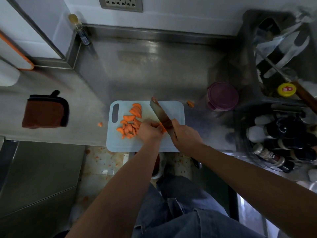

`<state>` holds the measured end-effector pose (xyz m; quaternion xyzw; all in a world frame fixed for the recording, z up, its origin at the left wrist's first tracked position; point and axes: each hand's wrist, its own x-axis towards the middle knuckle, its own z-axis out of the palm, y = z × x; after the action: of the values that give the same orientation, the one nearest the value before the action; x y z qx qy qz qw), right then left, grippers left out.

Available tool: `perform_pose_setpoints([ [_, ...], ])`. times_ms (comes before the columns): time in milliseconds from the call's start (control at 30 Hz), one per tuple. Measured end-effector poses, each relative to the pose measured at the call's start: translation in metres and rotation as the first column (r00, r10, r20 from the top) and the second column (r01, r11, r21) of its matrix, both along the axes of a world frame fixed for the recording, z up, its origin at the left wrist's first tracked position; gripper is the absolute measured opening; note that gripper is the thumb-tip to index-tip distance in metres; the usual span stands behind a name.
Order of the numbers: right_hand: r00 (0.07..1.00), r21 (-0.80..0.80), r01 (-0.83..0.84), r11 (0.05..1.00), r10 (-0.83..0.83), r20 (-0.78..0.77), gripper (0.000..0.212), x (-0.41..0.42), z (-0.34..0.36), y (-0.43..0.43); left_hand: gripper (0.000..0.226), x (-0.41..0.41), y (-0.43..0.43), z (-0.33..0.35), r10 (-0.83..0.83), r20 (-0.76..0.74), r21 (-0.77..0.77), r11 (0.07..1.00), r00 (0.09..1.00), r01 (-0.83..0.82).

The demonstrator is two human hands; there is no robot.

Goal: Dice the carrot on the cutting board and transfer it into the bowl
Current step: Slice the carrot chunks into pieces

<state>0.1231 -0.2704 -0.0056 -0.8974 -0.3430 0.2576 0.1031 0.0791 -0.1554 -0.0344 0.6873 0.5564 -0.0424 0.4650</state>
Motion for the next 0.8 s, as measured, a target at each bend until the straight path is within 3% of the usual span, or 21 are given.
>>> perform_pose_setpoints([
  [200,0.999,-0.073,-0.027,0.997,0.026,-0.025,0.043,-0.002,0.005,0.006,0.011,0.001,0.001,0.001,0.036,-0.002,-0.034,0.999,0.999,-0.036],
  [500,0.997,-0.107,-0.001,0.994,-0.007,-0.075,0.044,-0.001,0.003,0.018,0.006,0.003,0.007,0.003,0.093,-0.001,-0.139,0.986,0.996,-0.092],
  [633,0.996,-0.109,-0.013,0.994,0.003,-0.093,0.049,-0.005,-0.003,0.019,0.025,0.003,0.009,-0.001,0.146,0.021,-0.226,0.964,0.989,-0.138],
  [800,0.997,-0.078,-0.001,0.997,-0.005,-0.072,0.043,-0.005,-0.008,0.018,0.025,0.003,0.01,0.0,0.11,0.025,-0.188,0.977,0.994,-0.104],
])
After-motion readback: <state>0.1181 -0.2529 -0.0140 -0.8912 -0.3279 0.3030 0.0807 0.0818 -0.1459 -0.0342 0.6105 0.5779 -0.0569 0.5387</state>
